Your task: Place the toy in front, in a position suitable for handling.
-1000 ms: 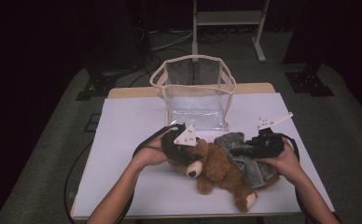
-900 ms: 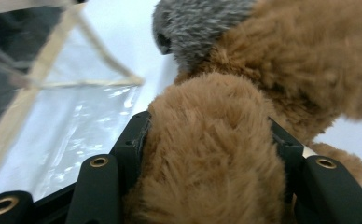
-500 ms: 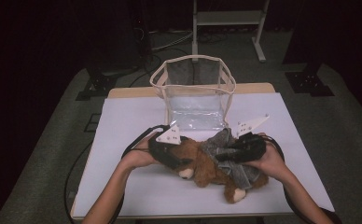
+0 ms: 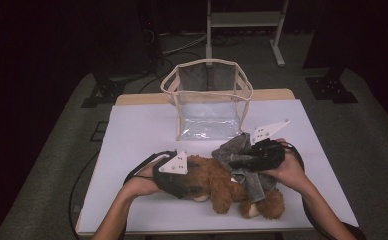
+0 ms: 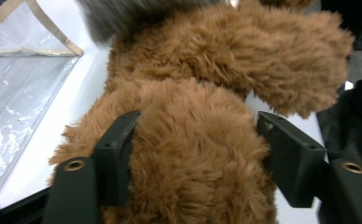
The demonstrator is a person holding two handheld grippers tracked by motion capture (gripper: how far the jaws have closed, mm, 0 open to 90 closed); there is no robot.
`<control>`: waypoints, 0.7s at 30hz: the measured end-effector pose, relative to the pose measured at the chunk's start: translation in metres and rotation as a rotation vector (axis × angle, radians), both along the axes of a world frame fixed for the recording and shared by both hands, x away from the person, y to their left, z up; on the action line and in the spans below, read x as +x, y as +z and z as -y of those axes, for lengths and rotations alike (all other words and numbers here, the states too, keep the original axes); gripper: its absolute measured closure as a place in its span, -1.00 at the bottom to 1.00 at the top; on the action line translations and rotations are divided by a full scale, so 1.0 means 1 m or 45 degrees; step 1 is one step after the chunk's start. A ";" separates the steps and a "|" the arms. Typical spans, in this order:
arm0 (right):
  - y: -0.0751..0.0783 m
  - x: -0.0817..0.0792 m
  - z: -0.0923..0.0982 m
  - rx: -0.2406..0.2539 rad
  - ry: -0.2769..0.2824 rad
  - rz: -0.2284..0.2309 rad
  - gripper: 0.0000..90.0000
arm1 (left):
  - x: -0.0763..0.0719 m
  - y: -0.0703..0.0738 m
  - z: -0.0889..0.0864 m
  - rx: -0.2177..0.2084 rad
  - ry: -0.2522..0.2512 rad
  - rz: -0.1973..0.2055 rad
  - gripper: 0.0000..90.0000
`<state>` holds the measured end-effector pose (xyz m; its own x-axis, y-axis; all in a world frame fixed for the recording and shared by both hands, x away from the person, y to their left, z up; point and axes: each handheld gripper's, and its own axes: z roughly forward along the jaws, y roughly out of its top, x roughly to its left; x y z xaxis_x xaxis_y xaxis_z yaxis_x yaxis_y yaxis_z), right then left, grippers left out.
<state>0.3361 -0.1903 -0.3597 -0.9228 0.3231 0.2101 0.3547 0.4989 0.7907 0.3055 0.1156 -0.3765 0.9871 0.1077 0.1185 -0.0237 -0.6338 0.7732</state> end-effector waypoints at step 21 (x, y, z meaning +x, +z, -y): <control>-0.011 -0.018 0.008 0.018 -0.002 0.010 0.52 | 0.014 -0.005 0.007 -0.019 0.049 -0.120 -0.81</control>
<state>0.3182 -0.1980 -0.3707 -0.9238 0.3218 0.2074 0.3493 0.4870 0.8005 0.3200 0.1082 -0.3812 0.9889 0.1466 0.0233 0.0738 -0.6215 0.7800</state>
